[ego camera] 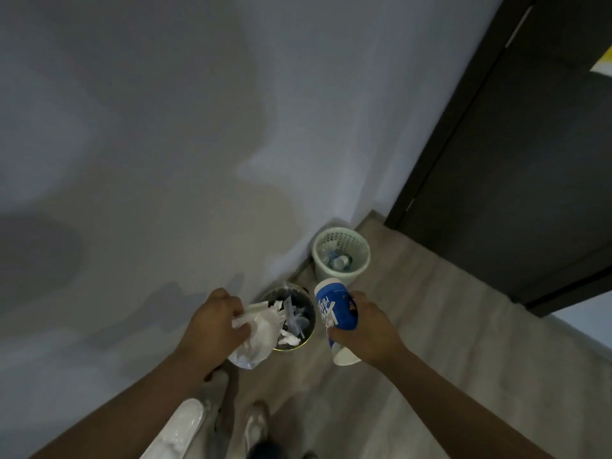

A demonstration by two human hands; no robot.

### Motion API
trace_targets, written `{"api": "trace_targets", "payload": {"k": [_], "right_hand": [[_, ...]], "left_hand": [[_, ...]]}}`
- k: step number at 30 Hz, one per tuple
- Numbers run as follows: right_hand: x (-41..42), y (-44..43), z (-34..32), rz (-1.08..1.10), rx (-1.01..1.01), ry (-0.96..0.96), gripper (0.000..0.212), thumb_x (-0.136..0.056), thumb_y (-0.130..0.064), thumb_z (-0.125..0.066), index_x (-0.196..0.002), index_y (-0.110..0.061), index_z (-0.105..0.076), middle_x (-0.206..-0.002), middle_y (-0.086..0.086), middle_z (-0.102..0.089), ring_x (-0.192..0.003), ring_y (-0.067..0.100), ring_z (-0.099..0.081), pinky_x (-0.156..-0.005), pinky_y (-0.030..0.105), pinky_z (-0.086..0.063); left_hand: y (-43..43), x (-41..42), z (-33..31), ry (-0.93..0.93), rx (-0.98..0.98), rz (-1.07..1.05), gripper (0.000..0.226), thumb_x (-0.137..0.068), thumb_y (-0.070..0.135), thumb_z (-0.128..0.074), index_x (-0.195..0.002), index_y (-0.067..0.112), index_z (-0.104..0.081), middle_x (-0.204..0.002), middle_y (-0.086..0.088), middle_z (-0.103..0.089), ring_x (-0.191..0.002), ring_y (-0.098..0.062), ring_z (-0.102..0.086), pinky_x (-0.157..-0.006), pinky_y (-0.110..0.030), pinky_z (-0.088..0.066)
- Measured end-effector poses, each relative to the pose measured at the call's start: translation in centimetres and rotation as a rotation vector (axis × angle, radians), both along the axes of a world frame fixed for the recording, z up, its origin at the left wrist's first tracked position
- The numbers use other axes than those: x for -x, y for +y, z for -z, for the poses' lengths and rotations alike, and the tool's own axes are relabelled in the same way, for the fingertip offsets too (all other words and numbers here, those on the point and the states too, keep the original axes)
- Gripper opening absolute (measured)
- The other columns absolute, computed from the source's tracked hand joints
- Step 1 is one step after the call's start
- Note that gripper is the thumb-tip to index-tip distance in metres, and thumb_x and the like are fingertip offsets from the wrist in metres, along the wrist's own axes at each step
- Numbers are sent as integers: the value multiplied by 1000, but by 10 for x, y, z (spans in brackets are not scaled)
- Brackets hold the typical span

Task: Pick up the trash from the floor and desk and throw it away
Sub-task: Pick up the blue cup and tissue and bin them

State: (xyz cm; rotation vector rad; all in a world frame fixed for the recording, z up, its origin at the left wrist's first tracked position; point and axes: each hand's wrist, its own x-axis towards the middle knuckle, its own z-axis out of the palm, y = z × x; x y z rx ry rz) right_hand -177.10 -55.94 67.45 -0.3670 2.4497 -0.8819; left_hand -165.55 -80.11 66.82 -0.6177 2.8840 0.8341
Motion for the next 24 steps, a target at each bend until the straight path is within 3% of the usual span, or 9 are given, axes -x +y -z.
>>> {"api": "trace_targets", "payload": {"k": [4,7,11,15,18,24], "right_hand": [[41,-26,54,9,-88,-68,56,-70,-28,-76,-118,-21,-48,-103,-4,-63,-84,11,-61,-58,14,-44],[70,-44,102,20,-142,-126,59,-67,-30,-77,-118,-22,-48,-104,-4,-62,-86,13,-61,-60,18,-46],[106,-71,178,25,-188,-172,61,-67,-31,-76,-119,-21,-48,-107,-2,-61,-89,15,-61,-67,23,-51],[133,-95,254,42,-215,-194,57,-69,-30,-75,-119,-19,-48,-107,1,-61,-90,18,-62,-73,31,-56],[144,-107,312,58,-224,-224,56,-71,-30,-74,-119,-17,-49,-108,2,-61,-90,19,-62,-75,32,-55],[159,-115,395,116,-224,-235,59,-72,-30,-75,-122,-16,-47,-110,2,-60,-89,18,-61,-70,27,-51]], "left_hand": [[-16,48,61,-94,-27,-30,13,-76,21,-73,-81,14,-64,-84,1,-42,-78,-23,-60,-65,-21,-36],[-29,81,115,-150,-44,-42,17,-77,28,-71,-82,14,-61,-82,4,-39,-80,-25,-59,-68,-25,-41],[-49,117,193,-230,-92,14,40,-70,54,-38,-72,17,-52,-76,-1,-38,-87,-30,-55,-76,-34,-42],[-61,144,266,-201,-68,-8,43,-67,40,-55,-75,-2,-63,-80,-21,-51,-72,-38,-58,-64,-39,-49],[-68,162,323,-223,-45,-26,37,-74,28,-65,-83,-7,-64,-87,-25,-55,-81,-41,-58,-71,-42,-49],[-68,189,425,-283,-166,-104,37,-76,22,-76,-99,-2,-61,-105,-20,-49,-98,-36,-54,-81,-34,-41]]}}
